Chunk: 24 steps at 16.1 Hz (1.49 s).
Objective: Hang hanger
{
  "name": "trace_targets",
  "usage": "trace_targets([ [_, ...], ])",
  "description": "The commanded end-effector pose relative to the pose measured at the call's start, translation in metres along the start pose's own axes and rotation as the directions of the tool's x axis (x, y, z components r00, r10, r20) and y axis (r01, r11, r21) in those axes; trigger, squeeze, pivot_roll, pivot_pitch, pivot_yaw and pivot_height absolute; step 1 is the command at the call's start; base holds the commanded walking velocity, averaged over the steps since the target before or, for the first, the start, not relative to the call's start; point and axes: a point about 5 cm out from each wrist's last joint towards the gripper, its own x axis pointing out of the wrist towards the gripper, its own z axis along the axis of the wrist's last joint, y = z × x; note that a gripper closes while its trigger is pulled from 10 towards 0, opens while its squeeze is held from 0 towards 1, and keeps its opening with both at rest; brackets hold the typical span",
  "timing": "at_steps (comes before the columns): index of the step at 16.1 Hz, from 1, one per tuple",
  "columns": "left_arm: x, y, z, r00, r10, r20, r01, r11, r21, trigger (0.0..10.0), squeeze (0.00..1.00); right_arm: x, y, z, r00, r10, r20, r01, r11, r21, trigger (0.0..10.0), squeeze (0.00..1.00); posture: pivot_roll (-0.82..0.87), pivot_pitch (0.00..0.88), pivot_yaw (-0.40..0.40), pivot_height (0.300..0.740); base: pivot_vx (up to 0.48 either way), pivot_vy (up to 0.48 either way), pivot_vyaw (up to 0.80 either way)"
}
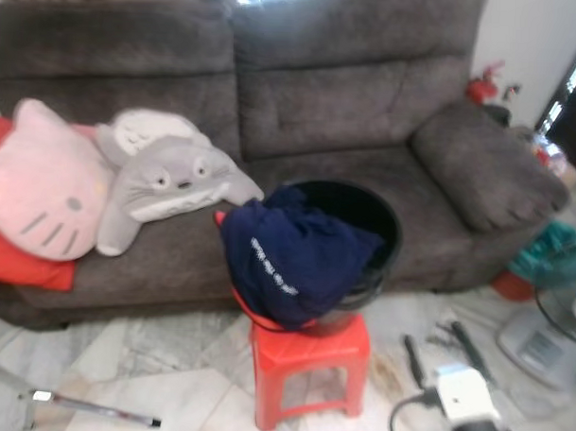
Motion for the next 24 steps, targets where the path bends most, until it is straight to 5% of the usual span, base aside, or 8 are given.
trace_targets([
  [1, 0.001, 0.005, 0.007, 1.000, 0.007, 0.020, -0.007, 1.000, 0.009, 10.0, 0.00, 0.032, -0.009, 0.036, 0.985, 0.047, 0.168, -0.048, 0.999, 0.001, 10.0, 0.00, -0.20, 0.000, 0.053, 0.740, 0.000, 0.000, 0.00],
  [4, 0.001, 0.004, 0.009, 0.999, 0.015, 0.030, -0.015, 1.000, -0.006, 10.0, 0.00, 0.062, 0.002, 0.094, 0.929, 0.260, 0.262, -0.251, 0.966, -0.067, 10.0, 0.00, -0.19, 0.000, 0.041, 0.740, 0.000, 0.000, 0.00],
  [7, 0.002, -0.003, 0.009, 0.999, 0.010, 0.030, -0.010, 1.000, -0.006, 10.0, 0.00, 0.070, 0.024, 0.101, 0.877, 0.426, 0.221, -0.427, 0.903, -0.044, 10.0, 0.00, -0.19, 0.000, 0.043, 0.740, 0.000, 0.000, 0.00],
  [8, 0.002, -0.004, 0.009, 1.000, 0.009, 0.029, -0.009, 1.000, -0.008, 10.0, 0.00, 0.071, 0.032, 0.100, 0.844, 0.498, 0.201, -0.501, 0.864, -0.036, 10.0, 0.95, -0.18, 0.000, 0.040, 0.740, 0.000, 0.000, 0.00],
  [12, 0.001, -0.004, 0.005, 1.000, 0.012, 0.021, -0.012, 1.000, -0.017, 10.0, 0.00, 0.070, 0.046, 0.114, 0.755, 0.631, 0.177, -0.632, 0.773, -0.056, 10.0, 1.00, -0.18, 0.000, 0.040, 0.740, 0.000, 0.000, 0.00],
  [13, 0.000, -0.002, 0.000, 1.000, 0.014, 0.013, -0.014, 1.000, -0.019, 10.0, 0.00, 0.072, 0.048, 0.116, 0.756, 0.636, 0.154, -0.626, 0.772, -0.115, 10.0, 0.71, -0.17, 0.000, 0.039, 0.740, 0.000, 0.000, 0.00],
  [14, 0.000, -0.001, -0.001, 1.000, 0.015, 0.012, -0.014, 1.000, -0.020, 10.0, 0.00, 0.073, 0.047, 0.114, 0.763, 0.630, 0.141, -0.617, 0.776, -0.131, 10.0, 0.00, -0.17, 0.000, 0.039, 0.740, 0.000, 0.000, 0.00],
  [24, -0.001, -0.007, -0.002, 1.000, 0.008, 0.014, -0.007, 1.000, -0.027, 10.0, 0.00, 0.103, 0.040, 0.100, 0.835, 0.550, -0.024, -0.537, 0.803, -0.256, 10.0, 0.00, -0.17, 0.000, 0.034, 0.740, 0.000, 0.000, 0.00],
])
